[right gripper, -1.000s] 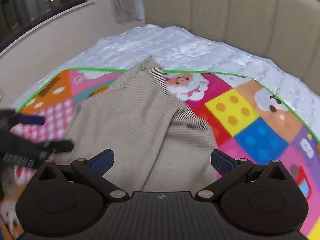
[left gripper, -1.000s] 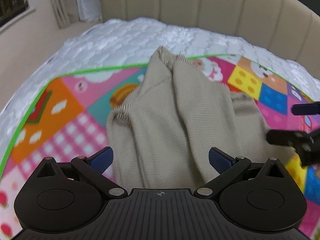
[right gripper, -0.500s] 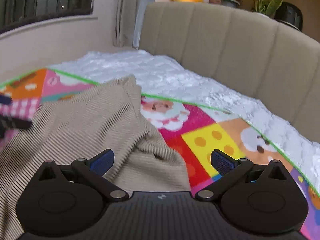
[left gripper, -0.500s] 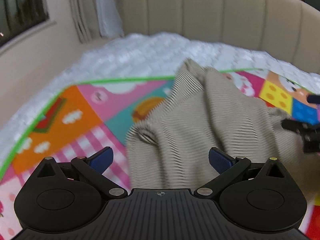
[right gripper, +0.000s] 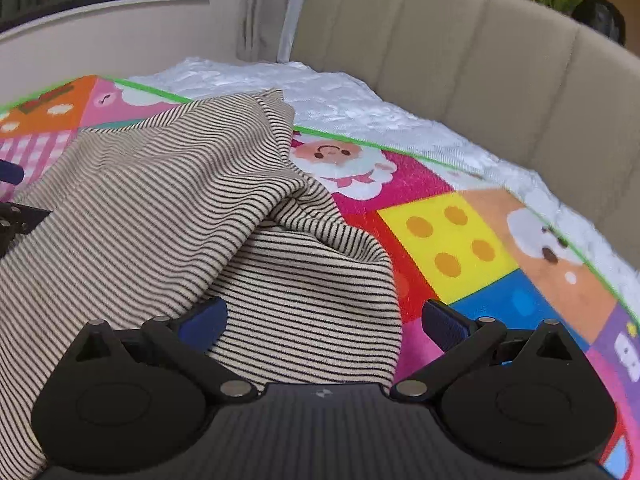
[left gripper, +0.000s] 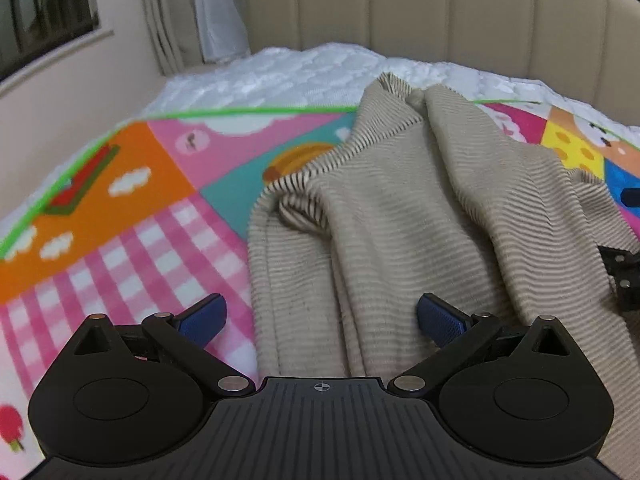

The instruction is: Fold clothes

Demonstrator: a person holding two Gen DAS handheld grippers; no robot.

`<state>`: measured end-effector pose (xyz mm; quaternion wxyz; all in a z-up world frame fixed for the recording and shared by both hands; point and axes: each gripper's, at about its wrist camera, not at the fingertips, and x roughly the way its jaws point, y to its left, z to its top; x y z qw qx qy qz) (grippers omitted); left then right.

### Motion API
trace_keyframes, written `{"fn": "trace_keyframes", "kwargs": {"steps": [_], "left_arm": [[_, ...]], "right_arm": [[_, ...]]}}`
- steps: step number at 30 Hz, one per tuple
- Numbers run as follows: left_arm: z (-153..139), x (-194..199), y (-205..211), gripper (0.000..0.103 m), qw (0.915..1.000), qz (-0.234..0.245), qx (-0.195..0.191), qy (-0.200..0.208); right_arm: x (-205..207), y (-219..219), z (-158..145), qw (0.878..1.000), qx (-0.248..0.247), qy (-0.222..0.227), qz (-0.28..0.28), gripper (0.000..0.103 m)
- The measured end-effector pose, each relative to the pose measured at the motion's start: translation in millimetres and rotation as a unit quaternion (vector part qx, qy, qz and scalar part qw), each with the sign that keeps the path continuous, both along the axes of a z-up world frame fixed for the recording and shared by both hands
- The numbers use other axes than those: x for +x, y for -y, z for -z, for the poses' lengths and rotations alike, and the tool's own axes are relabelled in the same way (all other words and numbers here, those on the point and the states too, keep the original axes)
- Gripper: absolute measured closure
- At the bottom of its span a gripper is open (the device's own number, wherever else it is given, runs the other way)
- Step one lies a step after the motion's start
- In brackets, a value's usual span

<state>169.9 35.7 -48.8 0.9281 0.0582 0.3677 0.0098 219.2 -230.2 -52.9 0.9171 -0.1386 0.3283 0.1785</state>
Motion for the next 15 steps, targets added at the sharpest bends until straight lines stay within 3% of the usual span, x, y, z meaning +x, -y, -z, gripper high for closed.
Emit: {"fn": "trace_keyframes", "kwargs": {"steps": [3,6,10,15], "left_arm": [[-0.9,-0.8,7.8,0.0,0.9983,0.013,0.045,0.035],[5.9,0.5,9.6,0.0,0.9993,0.009,0.032,0.019],[8.0,-1.6,11.3,0.0,0.9985,0.016,0.039,0.036],[6.6,-1.6,1.5,0.0,1.0,0.001,-0.006,0.003]], "right_arm": [[2.9,2.1,1.4,1.0,0.011,-0.011,0.003,0.0],[2.0,4.0,1.6,1.0,0.013,-0.019,-0.002,0.0],[0.0,8.5,1.3,0.999,0.022,-0.043,-0.001,0.0],[-2.5,14.1,0.9,0.997,0.033,-0.074,0.001,0.0]]}}
